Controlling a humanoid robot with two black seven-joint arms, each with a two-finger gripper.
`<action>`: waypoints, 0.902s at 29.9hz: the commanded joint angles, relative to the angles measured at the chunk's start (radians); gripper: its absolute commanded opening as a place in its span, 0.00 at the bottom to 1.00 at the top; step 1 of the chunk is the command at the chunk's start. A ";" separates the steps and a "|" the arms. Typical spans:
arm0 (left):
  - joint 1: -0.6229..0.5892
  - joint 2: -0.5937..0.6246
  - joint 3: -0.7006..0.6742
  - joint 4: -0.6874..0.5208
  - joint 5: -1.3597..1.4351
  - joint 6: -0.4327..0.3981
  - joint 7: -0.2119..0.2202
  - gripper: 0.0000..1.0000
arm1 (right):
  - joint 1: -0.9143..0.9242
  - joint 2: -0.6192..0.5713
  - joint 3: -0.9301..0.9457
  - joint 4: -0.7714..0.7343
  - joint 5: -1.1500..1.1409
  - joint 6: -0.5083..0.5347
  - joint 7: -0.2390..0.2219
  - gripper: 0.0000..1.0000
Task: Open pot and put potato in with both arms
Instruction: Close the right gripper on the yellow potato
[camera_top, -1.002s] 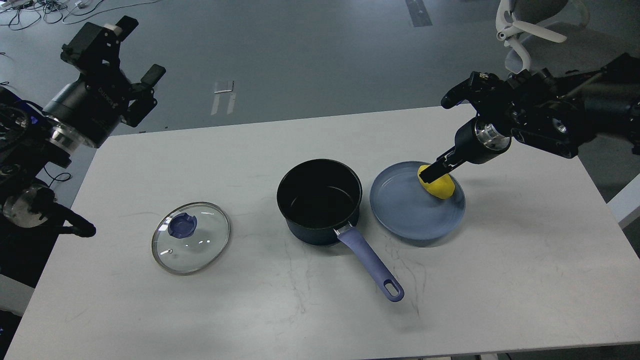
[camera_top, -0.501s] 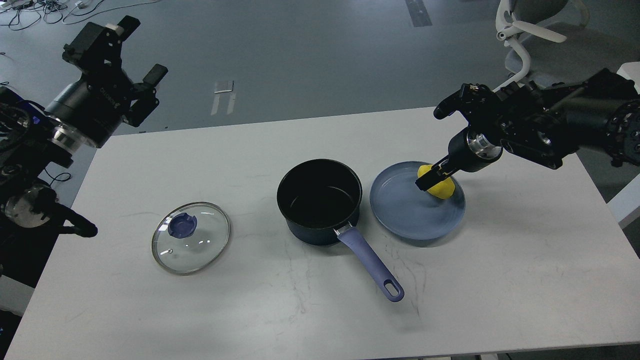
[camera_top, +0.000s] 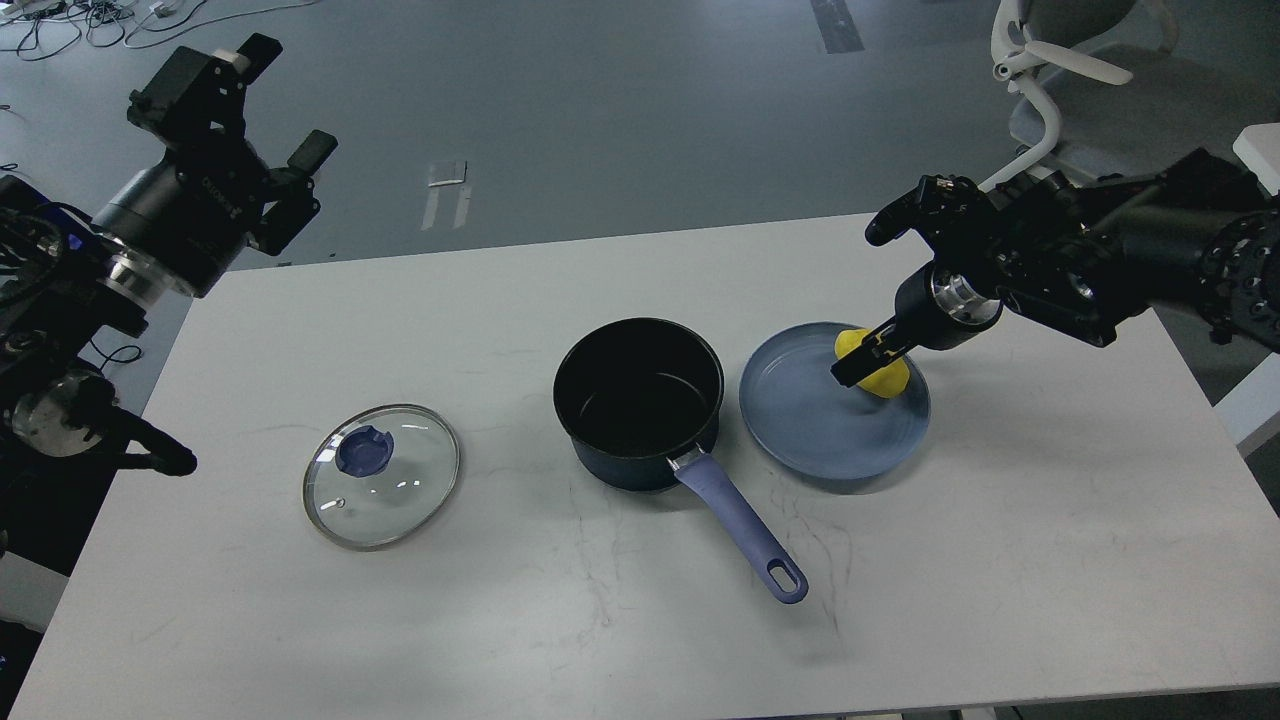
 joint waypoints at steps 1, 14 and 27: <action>0.000 0.000 0.000 0.000 0.000 -0.001 0.000 0.98 | 0.000 0.001 -0.022 0.000 -0.001 0.001 0.000 0.94; 0.007 0.000 -0.001 0.000 -0.002 -0.001 0.000 0.98 | -0.017 0.001 -0.024 -0.005 0.002 0.001 0.000 0.91; 0.010 0.000 -0.005 0.000 -0.002 -0.003 0.000 0.98 | -0.015 0.001 -0.024 0.002 0.002 0.016 0.000 0.38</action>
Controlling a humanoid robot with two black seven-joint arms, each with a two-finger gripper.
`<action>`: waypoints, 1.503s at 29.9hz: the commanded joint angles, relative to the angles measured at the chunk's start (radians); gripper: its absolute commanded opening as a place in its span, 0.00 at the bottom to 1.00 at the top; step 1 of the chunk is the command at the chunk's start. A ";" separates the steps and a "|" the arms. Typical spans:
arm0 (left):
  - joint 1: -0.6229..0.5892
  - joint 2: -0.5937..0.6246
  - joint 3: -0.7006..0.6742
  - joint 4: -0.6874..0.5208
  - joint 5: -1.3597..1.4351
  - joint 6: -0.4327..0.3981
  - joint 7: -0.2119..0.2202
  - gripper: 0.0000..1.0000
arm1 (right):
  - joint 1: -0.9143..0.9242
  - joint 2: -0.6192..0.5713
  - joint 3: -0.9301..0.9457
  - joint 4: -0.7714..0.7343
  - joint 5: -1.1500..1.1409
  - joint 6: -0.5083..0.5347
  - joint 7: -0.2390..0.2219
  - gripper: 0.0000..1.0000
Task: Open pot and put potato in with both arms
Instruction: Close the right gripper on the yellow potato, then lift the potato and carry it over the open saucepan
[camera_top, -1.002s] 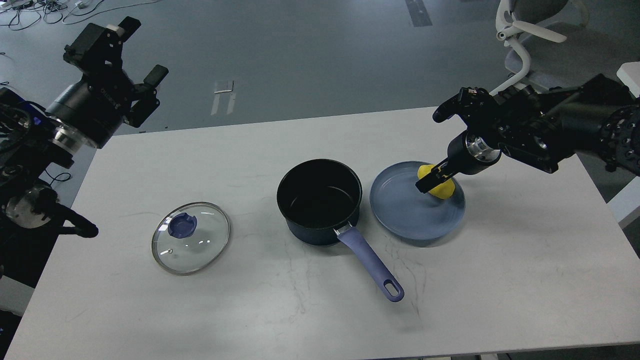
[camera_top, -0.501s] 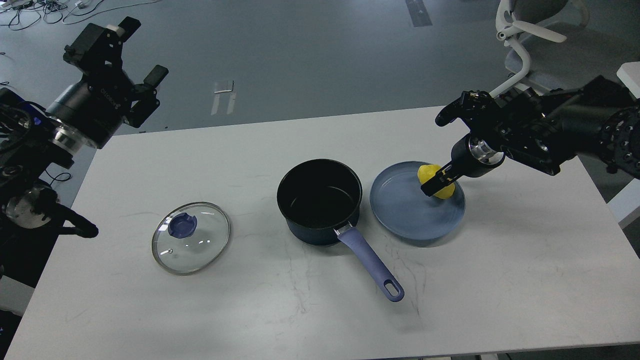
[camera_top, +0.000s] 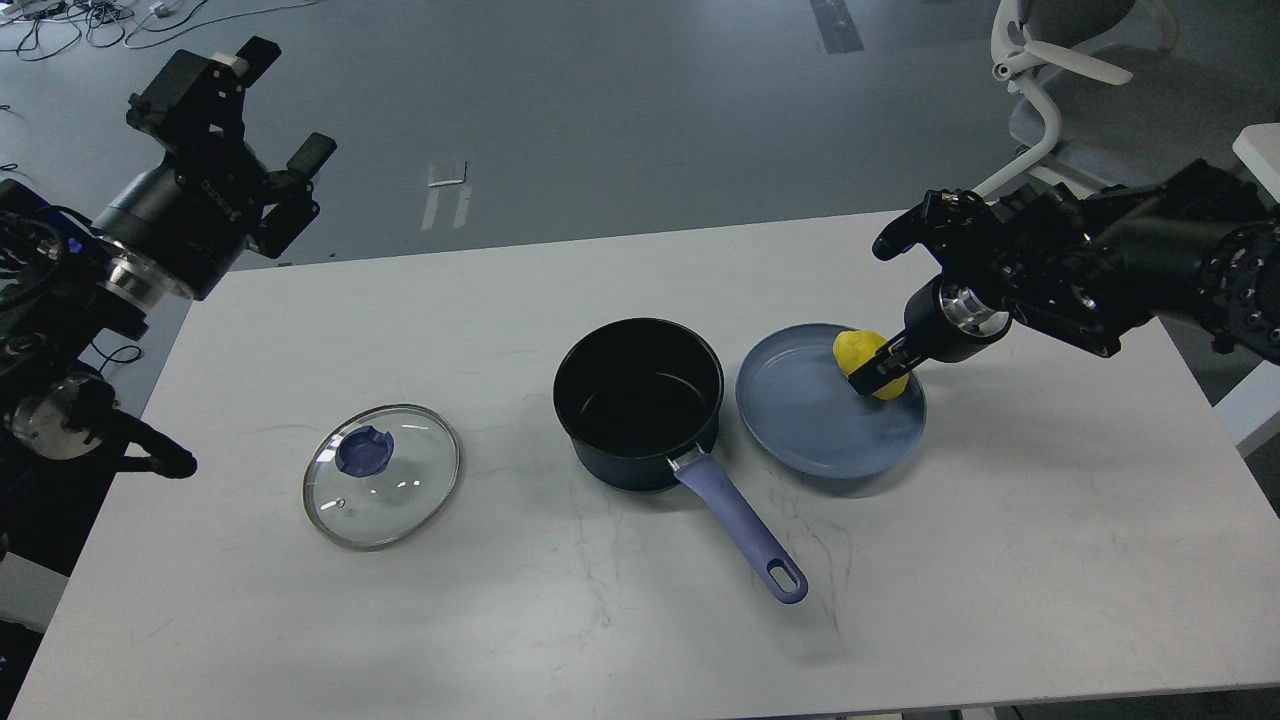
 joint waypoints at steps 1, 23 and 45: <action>0.000 0.000 0.000 0.000 0.000 -0.001 0.000 0.98 | 0.001 0.000 0.000 0.002 0.001 0.008 0.000 0.38; 0.000 0.002 -0.011 0.000 0.000 -0.001 0.000 0.98 | 0.268 -0.069 0.113 0.245 0.021 0.009 0.000 0.38; 0.000 0.006 -0.017 -0.009 0.000 -0.001 0.000 0.98 | 0.242 0.146 0.129 0.163 0.095 0.009 0.000 0.40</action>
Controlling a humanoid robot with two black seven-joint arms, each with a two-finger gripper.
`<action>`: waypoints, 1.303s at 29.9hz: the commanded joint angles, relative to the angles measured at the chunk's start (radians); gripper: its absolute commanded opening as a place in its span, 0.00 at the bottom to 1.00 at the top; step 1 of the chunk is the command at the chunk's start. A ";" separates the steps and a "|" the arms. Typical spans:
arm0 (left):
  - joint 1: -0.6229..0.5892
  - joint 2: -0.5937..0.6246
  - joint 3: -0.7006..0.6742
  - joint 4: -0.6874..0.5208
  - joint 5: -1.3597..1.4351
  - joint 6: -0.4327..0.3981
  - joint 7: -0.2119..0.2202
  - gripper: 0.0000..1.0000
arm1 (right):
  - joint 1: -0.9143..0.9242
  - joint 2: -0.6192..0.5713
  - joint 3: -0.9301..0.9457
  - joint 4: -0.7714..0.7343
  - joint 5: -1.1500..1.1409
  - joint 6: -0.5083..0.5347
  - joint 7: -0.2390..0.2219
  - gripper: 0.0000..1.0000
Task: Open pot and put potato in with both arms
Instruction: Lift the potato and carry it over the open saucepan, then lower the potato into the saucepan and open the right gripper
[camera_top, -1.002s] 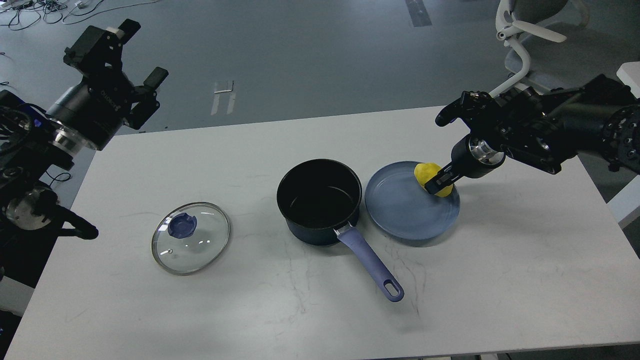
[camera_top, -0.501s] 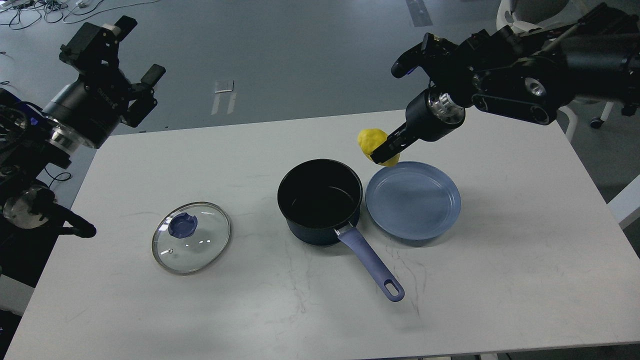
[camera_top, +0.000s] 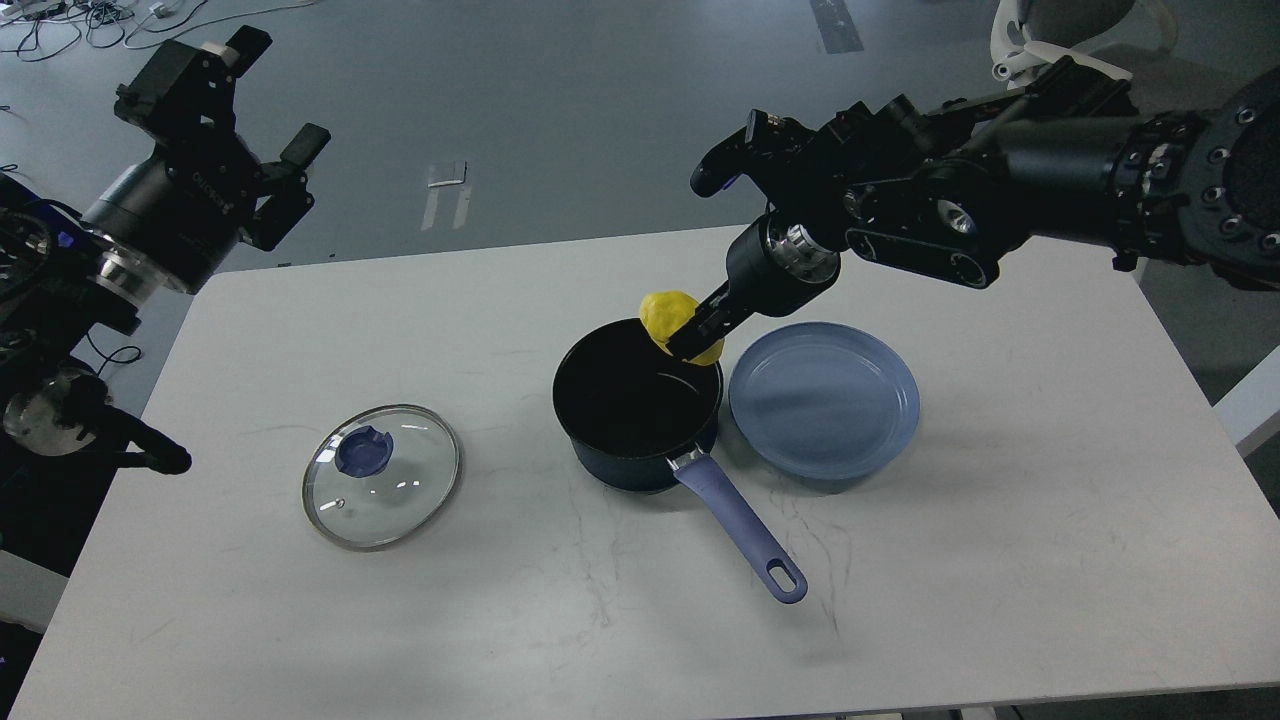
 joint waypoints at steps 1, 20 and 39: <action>0.000 -0.002 0.001 0.000 0.000 0.000 0.000 0.98 | -0.029 0.000 0.000 -0.011 0.002 -0.006 0.000 0.40; 0.011 0.006 -0.001 -0.012 0.000 0.000 0.000 0.98 | -0.086 0.000 0.005 -0.016 0.084 -0.054 0.000 0.47; 0.011 0.011 -0.002 -0.018 0.000 0.002 0.000 0.98 | -0.096 0.000 0.049 -0.022 0.089 -0.063 0.000 0.92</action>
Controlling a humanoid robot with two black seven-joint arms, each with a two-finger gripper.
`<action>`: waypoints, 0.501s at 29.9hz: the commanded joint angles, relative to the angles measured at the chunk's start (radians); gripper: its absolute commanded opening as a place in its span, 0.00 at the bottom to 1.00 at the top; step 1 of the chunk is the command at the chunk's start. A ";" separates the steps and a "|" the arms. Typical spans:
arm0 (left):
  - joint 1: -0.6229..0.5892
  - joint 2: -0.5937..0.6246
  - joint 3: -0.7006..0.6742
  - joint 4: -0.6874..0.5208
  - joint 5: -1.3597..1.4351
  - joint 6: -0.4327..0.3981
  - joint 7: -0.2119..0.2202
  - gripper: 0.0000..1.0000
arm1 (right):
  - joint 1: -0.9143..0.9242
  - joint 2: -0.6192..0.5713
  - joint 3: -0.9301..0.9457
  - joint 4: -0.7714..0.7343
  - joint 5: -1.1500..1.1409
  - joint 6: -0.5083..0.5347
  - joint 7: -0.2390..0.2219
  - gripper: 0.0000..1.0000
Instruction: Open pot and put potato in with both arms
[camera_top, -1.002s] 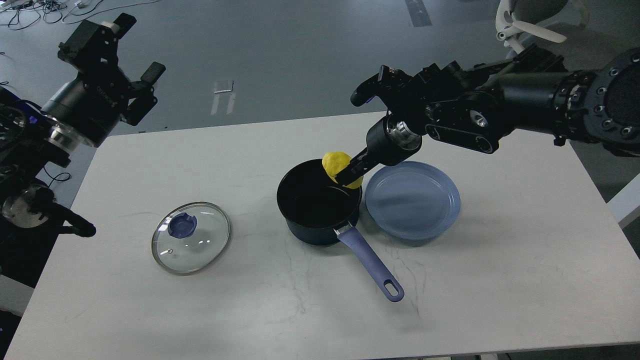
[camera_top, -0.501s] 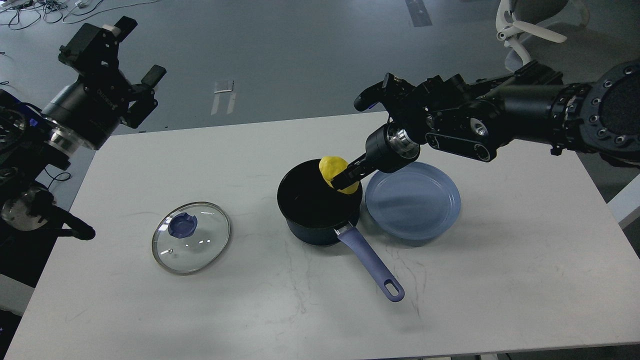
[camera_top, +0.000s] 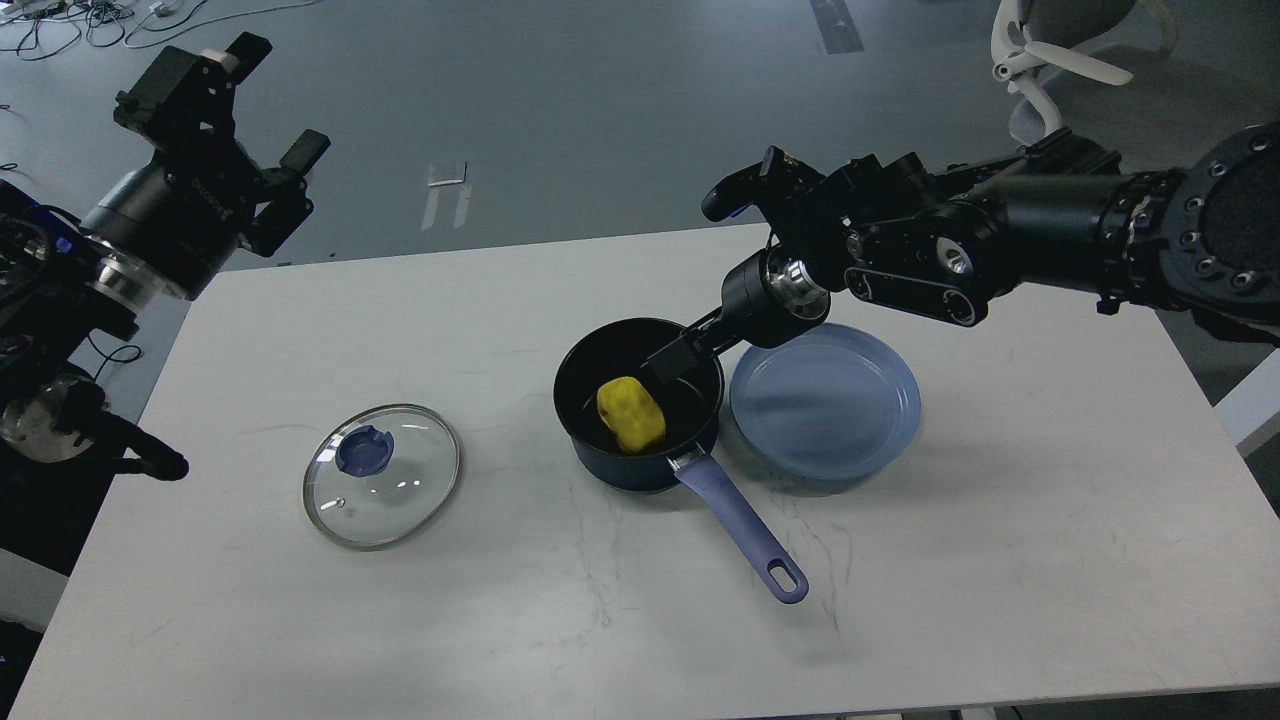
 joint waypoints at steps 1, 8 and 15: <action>0.000 0.000 0.000 -0.003 0.000 0.000 0.000 0.98 | 0.000 0.000 0.010 -0.007 0.006 0.000 0.000 0.92; 0.000 -0.002 0.000 -0.003 0.000 -0.001 0.000 0.98 | -0.002 0.000 0.071 -0.086 0.171 0.000 0.000 0.95; 0.015 -0.018 0.000 0.002 -0.001 -0.001 0.000 0.98 | -0.113 -0.119 0.360 -0.090 0.352 -0.002 0.000 0.95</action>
